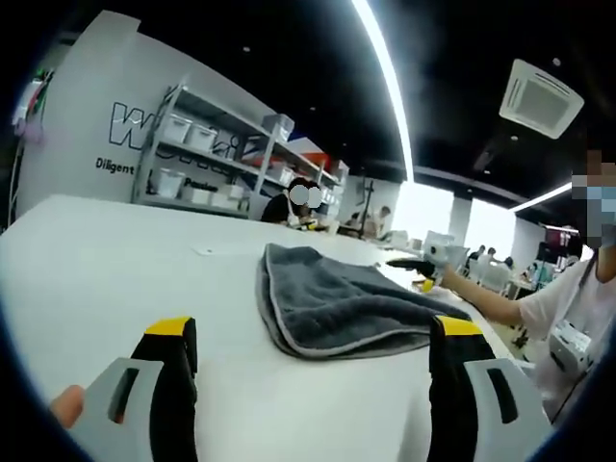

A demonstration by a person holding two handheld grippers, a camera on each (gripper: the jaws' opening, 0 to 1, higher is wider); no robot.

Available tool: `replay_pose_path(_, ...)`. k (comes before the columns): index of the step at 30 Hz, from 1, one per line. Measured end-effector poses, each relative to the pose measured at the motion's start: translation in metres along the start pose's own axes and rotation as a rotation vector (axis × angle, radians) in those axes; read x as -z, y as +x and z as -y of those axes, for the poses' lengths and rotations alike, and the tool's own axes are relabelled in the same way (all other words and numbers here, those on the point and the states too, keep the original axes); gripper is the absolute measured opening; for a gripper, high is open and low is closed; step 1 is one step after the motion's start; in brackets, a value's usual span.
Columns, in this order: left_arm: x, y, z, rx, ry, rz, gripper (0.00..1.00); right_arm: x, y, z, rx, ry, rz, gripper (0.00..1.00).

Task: Fold the towel on the table until its edges align and the towel forms a compact rectangular stack.

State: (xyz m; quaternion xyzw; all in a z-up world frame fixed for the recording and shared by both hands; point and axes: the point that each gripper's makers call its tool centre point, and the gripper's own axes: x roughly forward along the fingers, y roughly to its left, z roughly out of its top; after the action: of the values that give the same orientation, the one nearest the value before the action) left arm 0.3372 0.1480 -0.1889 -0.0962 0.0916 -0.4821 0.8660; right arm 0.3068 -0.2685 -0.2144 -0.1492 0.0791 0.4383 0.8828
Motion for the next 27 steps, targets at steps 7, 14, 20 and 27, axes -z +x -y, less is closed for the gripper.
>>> replay_pose_path(7, 0.001, 0.001, 0.003, -0.003, 0.007, -0.004, 0.99, -0.013, 0.005, -0.039, -0.048, -0.088, 0.006, 0.9)
replay_pose_path(14, 0.002, 0.001, 0.003, -0.005, 0.01, -0.01, 0.99, -0.019, 0.019, -0.044, -0.015, -0.206, -0.011, 0.68)
replay_pose_path(20, 0.002, 0.002, 0.003, -0.004, 0.01, -0.009, 0.99, -0.029, 0.023, -0.042, 0.039, -0.336, -0.026, 0.49)
replay_pose_path(27, 0.002, 0.002, 0.003, -0.001, 0.011, -0.012, 0.99, -0.028, 0.026, -0.043, 0.064, -0.452, -0.081, 0.36)
